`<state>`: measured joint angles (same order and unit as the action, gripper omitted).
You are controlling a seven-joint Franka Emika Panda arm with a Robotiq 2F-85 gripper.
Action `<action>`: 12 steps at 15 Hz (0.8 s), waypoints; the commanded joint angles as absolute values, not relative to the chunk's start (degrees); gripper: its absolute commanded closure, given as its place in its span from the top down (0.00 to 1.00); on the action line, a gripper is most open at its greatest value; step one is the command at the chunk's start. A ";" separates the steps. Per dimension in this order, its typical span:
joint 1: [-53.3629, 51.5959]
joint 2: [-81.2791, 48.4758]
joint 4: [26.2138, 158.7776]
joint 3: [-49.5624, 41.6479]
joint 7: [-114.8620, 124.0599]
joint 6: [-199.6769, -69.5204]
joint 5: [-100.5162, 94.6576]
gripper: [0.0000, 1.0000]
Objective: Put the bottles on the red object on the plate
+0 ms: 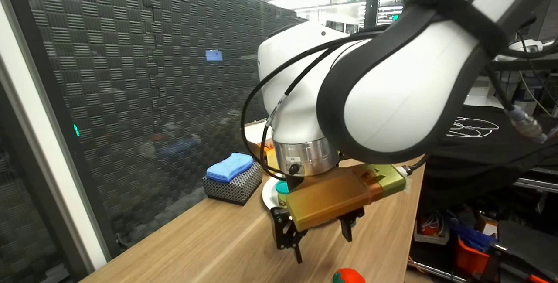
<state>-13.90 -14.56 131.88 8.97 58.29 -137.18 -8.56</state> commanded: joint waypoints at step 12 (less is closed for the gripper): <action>-16.43 -14.53 132.65 8.84 51.76 -132.81 -6.96 1.00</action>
<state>-16.05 -16.04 131.69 9.09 53.82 -133.99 -7.34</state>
